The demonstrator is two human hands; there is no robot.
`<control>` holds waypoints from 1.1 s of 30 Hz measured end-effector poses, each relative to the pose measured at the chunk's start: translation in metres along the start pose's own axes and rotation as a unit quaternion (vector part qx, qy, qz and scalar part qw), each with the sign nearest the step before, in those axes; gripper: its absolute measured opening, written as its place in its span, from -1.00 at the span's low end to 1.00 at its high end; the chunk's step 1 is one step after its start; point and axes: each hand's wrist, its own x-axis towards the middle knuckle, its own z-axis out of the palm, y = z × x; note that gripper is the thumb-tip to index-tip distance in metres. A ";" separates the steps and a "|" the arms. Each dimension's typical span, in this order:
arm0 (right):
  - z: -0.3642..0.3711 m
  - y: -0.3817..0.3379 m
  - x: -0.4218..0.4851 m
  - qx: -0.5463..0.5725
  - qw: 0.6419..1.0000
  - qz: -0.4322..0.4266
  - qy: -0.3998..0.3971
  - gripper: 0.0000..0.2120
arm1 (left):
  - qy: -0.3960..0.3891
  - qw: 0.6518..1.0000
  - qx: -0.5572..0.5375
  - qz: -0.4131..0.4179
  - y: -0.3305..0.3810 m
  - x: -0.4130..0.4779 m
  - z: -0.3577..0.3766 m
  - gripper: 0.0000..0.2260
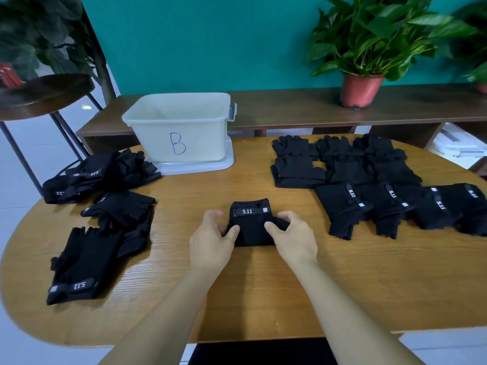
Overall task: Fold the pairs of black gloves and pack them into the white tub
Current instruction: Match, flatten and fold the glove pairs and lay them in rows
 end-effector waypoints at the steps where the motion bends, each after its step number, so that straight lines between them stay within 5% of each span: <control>1: -0.002 0.001 -0.002 0.017 1.000 0.003 -0.002 -0.52 | 0.009 1.000 -0.011 0.011 0.000 -0.002 -0.002 -0.62; 5: -0.010 0.008 -0.011 -0.011 0.997 -0.053 0.053 -0.32 | 0.045 0.990 0.021 0.131 0.000 -0.007 -0.007 -0.70; 9: -0.011 0.005 -0.016 -0.148 0.943 -0.263 0.142 -0.44 | 0.048 0.961 0.107 0.250 0.007 -0.007 0.003 -0.65; 13: -0.005 0.000 -0.008 -0.269 0.879 -0.387 0.067 -0.47 | -0.076 0.944 0.170 0.273 0.012 -0.010 0.013 -0.51; 19: -0.002 0.021 -0.015 -0.336 0.857 -0.376 -0.107 -0.41 | -0.179 0.930 0.241 0.212 -0.002 -0.024 0.020 -0.49; 29: 0.003 0.042 -0.032 -0.270 0.888 -0.371 -0.004 -0.53 | -0.187 0.915 0.278 0.223 -0.010 -0.039 0.016 -0.50; 33: -0.003 0.042 -0.035 -0.258 0.895 -0.363 0.009 -0.74 | -0.216 0.905 0.252 0.267 -0.017 -0.020 0.020 -0.33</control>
